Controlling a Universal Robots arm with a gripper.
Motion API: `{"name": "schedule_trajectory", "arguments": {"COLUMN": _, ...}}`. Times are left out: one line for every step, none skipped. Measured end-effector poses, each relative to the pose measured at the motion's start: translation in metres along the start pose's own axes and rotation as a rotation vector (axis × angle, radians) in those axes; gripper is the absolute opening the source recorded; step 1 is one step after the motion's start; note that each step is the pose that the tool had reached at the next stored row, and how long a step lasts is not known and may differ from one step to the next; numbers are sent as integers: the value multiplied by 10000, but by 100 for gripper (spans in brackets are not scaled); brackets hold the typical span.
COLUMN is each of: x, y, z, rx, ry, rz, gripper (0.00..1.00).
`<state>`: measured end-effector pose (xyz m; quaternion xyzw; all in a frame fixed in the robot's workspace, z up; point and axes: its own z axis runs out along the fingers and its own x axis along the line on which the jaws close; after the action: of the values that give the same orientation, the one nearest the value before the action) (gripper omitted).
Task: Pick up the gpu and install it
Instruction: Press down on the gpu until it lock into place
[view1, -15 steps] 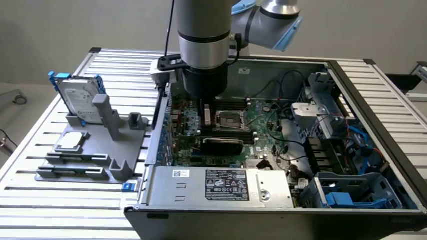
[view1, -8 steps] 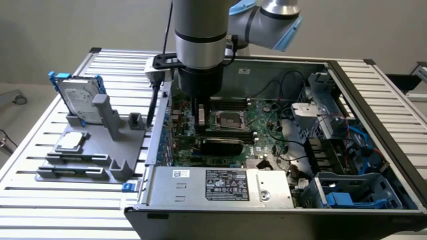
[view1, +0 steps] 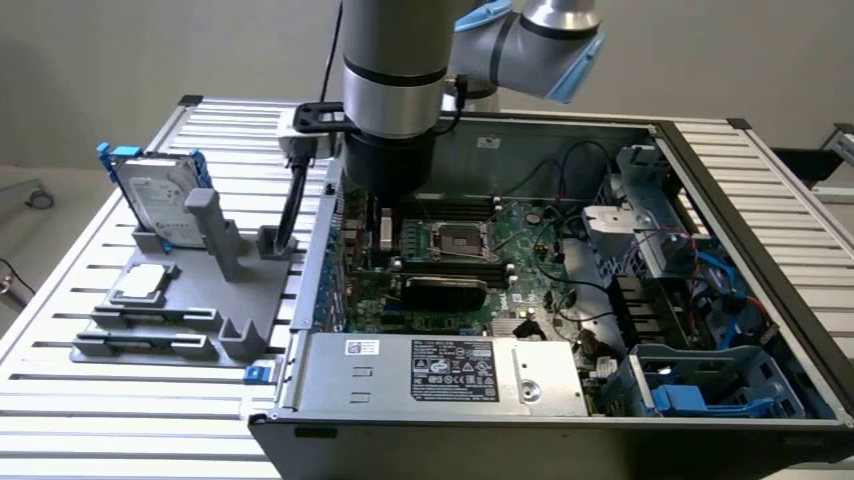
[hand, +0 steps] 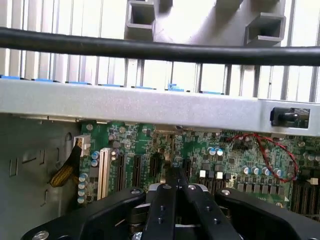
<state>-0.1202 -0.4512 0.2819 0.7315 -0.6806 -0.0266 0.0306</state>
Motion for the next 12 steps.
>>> {"name": "schedule_trajectory", "arguments": {"x": 0, "y": 9, "z": 1, "rx": -45, "ry": -5, "rz": -1, "gripper": 11}}
{"name": "schedule_trajectory", "arguments": {"x": -1, "y": 16, "z": 1, "rx": -77, "ry": -7, "rz": -2, "gripper": 11}}
{"name": "schedule_trajectory", "arguments": {"x": 0, "y": 22, "z": -2, "rx": -98, "ry": -5, "rz": -1, "gripper": 11}}
{"name": "schedule_trajectory", "arguments": {"x": 3, "y": 27, "z": -8, "rx": -108, "ry": -1, "rz": -1, "gripper": 11}}
{"name": "schedule_trajectory", "arguments": {"x": 7, "y": 30, "z": -17, "rx": -111, "ry": 4, "rz": -2, "gripper": 11}}
{"name": "schedule_trajectory", "arguments": {"x": 13, "y": 33, "z": -30, "rx": -114, "ry": 9, "rz": -1, "gripper": 11}}
{"name": "schedule_trajectory", "arguments": {"x": 22, "y": 35, "z": -44, "rx": -116, "ry": 14, "rz": 0, "gripper": 11}}
{"name": "schedule_trajectory", "arguments": {"x": 34, "y": 38, "z": -58, "rx": -119, "ry": 19, "rz": 2, "gripper": 11}}
{"name": "schedule_trajectory", "arguments": {"x": 48, "y": 40, "z": -71, "rx": -125, "ry": 29, "rz": 2, "gripper": 11}}
{"name": "schedule_trajectory", "arguments": {"x": 64, "y": 41, "z": -82, "rx": -131, "ry": 39, "rz": 3, "gripper": 11}}
{"name": "schedule_trajectory", "arguments": {"x": 79, "y": 43, "z": -91, "rx": -137, "ry": 52, "rz": 3, "gripper": 11}}
{"name": "schedule_trajectory", "arguments": {"x": 95, "y": 45, "z": -97, "rx": -146, "ry": 68, "rz": 4, "gripper": 11}}
